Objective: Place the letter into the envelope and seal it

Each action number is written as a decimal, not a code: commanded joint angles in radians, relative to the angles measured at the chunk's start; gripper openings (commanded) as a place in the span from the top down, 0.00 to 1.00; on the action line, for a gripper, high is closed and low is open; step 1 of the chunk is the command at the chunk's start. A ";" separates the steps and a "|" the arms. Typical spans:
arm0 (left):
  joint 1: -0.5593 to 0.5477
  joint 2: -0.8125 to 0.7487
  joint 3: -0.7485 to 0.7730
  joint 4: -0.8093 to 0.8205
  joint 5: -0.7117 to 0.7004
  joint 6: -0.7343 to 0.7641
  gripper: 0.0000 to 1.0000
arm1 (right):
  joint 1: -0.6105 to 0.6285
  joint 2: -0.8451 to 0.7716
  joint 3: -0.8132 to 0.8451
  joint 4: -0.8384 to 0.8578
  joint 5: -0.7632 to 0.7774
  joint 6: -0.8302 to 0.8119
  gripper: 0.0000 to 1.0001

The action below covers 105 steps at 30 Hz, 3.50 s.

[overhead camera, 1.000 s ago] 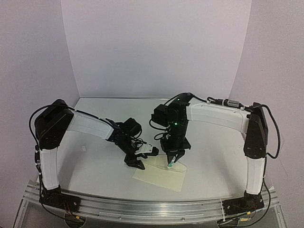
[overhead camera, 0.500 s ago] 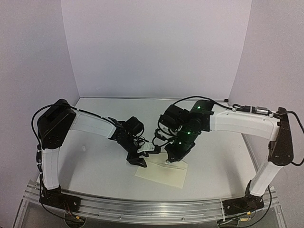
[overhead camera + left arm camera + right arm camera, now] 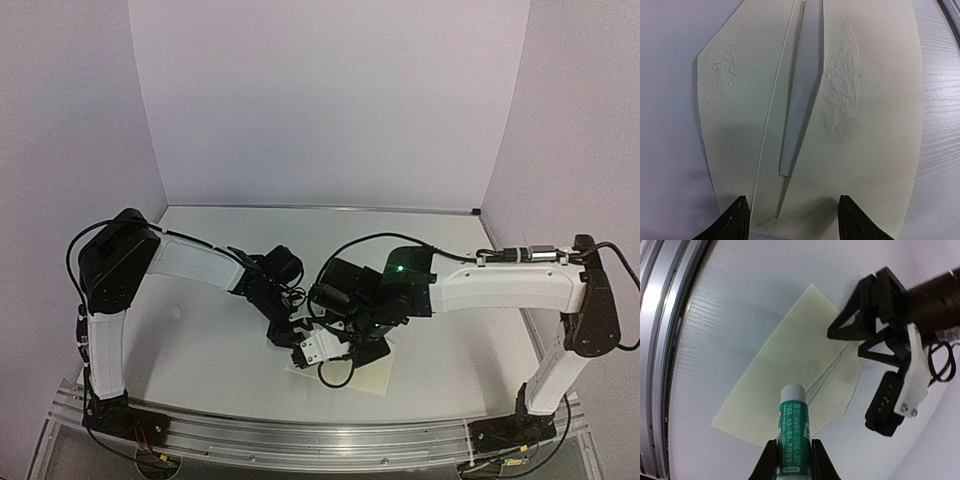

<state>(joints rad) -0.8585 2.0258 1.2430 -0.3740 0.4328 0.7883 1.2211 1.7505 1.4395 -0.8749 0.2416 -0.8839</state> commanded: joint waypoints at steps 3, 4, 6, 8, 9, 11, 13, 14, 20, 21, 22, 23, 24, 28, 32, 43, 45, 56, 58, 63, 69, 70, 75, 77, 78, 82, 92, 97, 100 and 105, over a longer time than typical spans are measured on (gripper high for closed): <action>-0.002 0.035 -0.024 -0.090 -0.040 0.009 0.41 | -0.001 0.120 0.006 0.016 0.121 -0.342 1.00; -0.002 0.035 -0.024 -0.092 -0.039 0.011 0.41 | -0.001 0.133 -0.001 0.019 0.139 -0.365 1.00; -0.002 0.033 -0.027 -0.094 -0.034 0.016 0.41 | -0.002 0.158 -0.018 0.047 0.194 -0.380 1.00; -0.002 0.031 -0.030 -0.096 -0.031 0.020 0.41 | -0.003 0.187 -0.019 0.074 0.249 -0.380 1.00; -0.002 0.031 -0.032 -0.097 -0.032 0.024 0.41 | -0.003 0.203 -0.007 0.082 0.274 -0.373 1.00; -0.002 0.031 -0.034 -0.095 -0.033 0.031 0.41 | -0.003 0.228 0.022 0.091 0.311 -0.361 1.00; -0.002 0.033 -0.035 -0.089 -0.033 0.034 0.41 | -0.003 0.245 0.038 0.093 0.323 -0.363 1.00; -0.003 0.033 -0.034 -0.086 -0.033 0.035 0.41 | -0.003 0.250 0.042 0.095 0.319 -0.368 1.00; -0.004 0.032 -0.040 -0.075 -0.037 0.042 0.41 | -0.003 0.293 0.076 0.099 0.319 -0.378 1.00; -0.003 0.031 -0.044 -0.073 -0.040 0.043 0.41 | -0.003 0.298 0.089 0.099 0.310 -0.376 1.00; -0.003 0.031 -0.048 -0.070 -0.043 0.043 0.41 | -0.002 0.301 0.098 0.099 0.296 -0.380 1.00; -0.004 0.031 -0.052 -0.068 -0.046 0.043 0.41 | -0.002 0.302 0.099 0.099 0.286 -0.390 1.00; -0.004 0.031 -0.056 -0.065 -0.049 0.042 0.41 | -0.002 0.302 0.095 0.098 0.280 -0.401 1.00; -0.005 0.028 -0.071 -0.059 -0.067 0.041 0.41 | -0.002 0.286 0.063 0.067 0.248 -0.416 1.00; -0.005 0.032 -0.084 -0.060 -0.085 0.048 0.41 | 0.000 0.247 0.020 0.005 0.215 -0.401 1.00; -0.005 0.054 -0.076 -0.068 -0.096 0.051 0.41 | 0.004 0.159 -0.013 -0.095 0.158 -0.356 1.00; -0.005 0.056 -0.079 -0.066 -0.092 0.048 0.41 | 0.006 0.176 0.011 -0.081 0.158 -0.358 1.00; -0.005 0.051 -0.085 -0.045 -0.075 0.052 0.41 | 0.005 0.318 0.115 0.037 0.183 -0.380 1.00; -0.007 0.053 -0.084 -0.046 -0.074 0.052 0.41 | 0.005 0.337 0.129 0.043 0.171 -0.391 1.00; -0.007 0.050 -0.084 -0.052 -0.076 0.057 0.41 | 0.004 0.379 0.166 0.062 0.170 -0.390 1.00; -0.007 0.053 -0.084 -0.051 -0.091 0.068 0.41 | 0.013 0.290 0.085 0.006 0.135 -0.413 1.00; -0.007 0.053 -0.083 -0.052 -0.092 0.068 0.41 | 0.016 0.272 0.079 -0.027 0.130 -0.402 1.00; -0.007 0.057 -0.082 -0.050 -0.093 0.064 0.41 | 0.023 0.226 0.047 -0.101 0.108 -0.371 1.00; -0.007 0.057 -0.083 -0.053 -0.092 0.063 0.41 | 0.023 0.224 0.036 -0.107 0.110 -0.370 1.00; -0.007 0.057 -0.085 -0.055 -0.093 0.063 0.41 | 0.023 0.224 0.032 -0.110 0.105 -0.370 1.00; -0.007 0.058 -0.086 -0.058 -0.093 0.061 0.41 | 0.023 0.227 0.034 -0.114 0.103 -0.369 1.00; -0.007 0.066 -0.080 -0.063 -0.087 0.063 0.41 | -0.003 0.411 0.209 0.034 0.193 -0.370 1.00; -0.007 0.067 -0.079 -0.063 -0.091 0.063 0.41 | -0.003 0.418 0.212 0.046 0.192 -0.380 1.00; -0.007 0.067 -0.079 -0.063 -0.096 0.066 0.41 | -0.002 0.366 0.147 0.040 0.198 -0.388 1.00; -0.007 0.070 -0.078 -0.061 -0.101 0.068 0.41 | 0.006 0.259 0.047 -0.035 0.188 -0.372 1.00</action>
<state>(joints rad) -0.8577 2.0190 1.2129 -0.3317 0.4454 0.8158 1.2232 2.0751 1.5576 -0.8118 0.4630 -1.2591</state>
